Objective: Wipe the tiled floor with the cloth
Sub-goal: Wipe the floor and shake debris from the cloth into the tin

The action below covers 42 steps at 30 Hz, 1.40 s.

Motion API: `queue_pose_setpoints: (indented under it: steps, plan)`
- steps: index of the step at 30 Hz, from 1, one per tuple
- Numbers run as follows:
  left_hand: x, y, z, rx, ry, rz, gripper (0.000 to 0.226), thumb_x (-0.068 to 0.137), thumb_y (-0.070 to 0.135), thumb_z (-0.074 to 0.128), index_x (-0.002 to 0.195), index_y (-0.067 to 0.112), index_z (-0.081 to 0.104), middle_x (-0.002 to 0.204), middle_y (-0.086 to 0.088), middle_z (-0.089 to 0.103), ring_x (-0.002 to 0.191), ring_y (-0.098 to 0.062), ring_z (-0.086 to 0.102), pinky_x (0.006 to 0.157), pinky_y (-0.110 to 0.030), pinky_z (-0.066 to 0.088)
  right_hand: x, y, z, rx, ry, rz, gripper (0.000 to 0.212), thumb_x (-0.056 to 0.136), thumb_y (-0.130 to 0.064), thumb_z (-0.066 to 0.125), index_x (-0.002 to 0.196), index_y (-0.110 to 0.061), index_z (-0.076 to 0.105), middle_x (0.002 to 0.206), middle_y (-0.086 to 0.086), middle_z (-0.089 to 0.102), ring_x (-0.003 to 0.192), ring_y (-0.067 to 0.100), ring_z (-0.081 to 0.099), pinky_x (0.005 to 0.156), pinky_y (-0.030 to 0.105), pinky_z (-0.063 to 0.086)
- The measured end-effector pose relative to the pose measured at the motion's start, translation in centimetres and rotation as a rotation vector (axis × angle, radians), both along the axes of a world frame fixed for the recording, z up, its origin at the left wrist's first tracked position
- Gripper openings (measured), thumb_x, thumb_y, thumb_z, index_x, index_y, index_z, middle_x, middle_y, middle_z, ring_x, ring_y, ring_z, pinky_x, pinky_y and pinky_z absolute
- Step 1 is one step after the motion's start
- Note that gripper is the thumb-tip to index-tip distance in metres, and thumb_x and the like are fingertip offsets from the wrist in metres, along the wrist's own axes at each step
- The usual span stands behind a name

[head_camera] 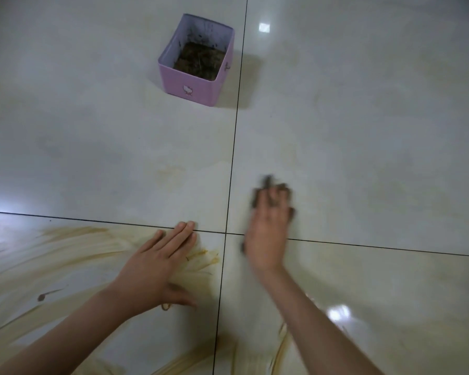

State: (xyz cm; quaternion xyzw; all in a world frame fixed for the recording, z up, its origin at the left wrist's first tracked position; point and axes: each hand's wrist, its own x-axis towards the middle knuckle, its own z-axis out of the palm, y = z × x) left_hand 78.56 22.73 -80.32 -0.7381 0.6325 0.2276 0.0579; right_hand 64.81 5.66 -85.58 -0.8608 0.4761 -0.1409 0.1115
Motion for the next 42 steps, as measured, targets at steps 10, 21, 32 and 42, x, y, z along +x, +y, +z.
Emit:
queue_pose_setpoints:
  steps: [10,21,32,42]
  plan:
    - [1.3,0.4,-0.6,0.005,0.151,0.075,0.108,0.058,0.093,0.01,0.147,0.035,-0.012,0.15,0.023,-0.032,0.135,0.006,-0.032,0.109,-0.013,-0.017,-7.6,-8.4,5.3,0.217,-0.074,0.273,0.05,0.077,0.024,0.05,0.123,0.007,0.06,0.138,0.023,0.05,0.13,0.036,0.046,0.112,0.038,0.032]
    - [1.3,-1.7,0.4,-0.263,0.147,0.195,0.044,0.091,0.044,0.038,0.11,0.022,0.071,0.119,0.01,0.065,0.111,-0.012,0.063,0.094,-0.024,0.036,-1.2,-3.0,4.9,0.308,-0.201,0.003,0.04,0.091,-0.002,0.045,0.13,0.008,0.05,0.148,0.019,0.038,0.138,0.032,0.037,0.115,0.023,0.02]
    - [4.5,-5.3,-0.4,-0.299,-0.049,0.33,0.05,0.088,0.031,0.032,0.117,0.007,0.066,0.13,-0.012,0.059,0.121,-0.031,0.056,0.093,-0.046,0.049,-2.9,-12.4,1.7,-0.008,0.221,0.128,0.045,0.097,-0.032,0.056,0.139,-0.019,0.052,0.158,0.024,0.014,0.141,0.049,0.021,0.11,0.062,0.022]
    - [5.6,-5.1,-1.4,-0.393,0.061,0.433,0.048,0.089,0.023,0.03,0.116,0.007,0.066,0.128,-0.006,0.061,0.119,-0.027,0.057,0.089,-0.044,0.05,6.8,0.8,0.9,0.041,-0.019,0.623,0.043,0.094,-0.018,0.046,0.135,-0.007,0.055,0.147,0.016,0.044,0.139,0.04,0.035,0.109,0.054,0.035]
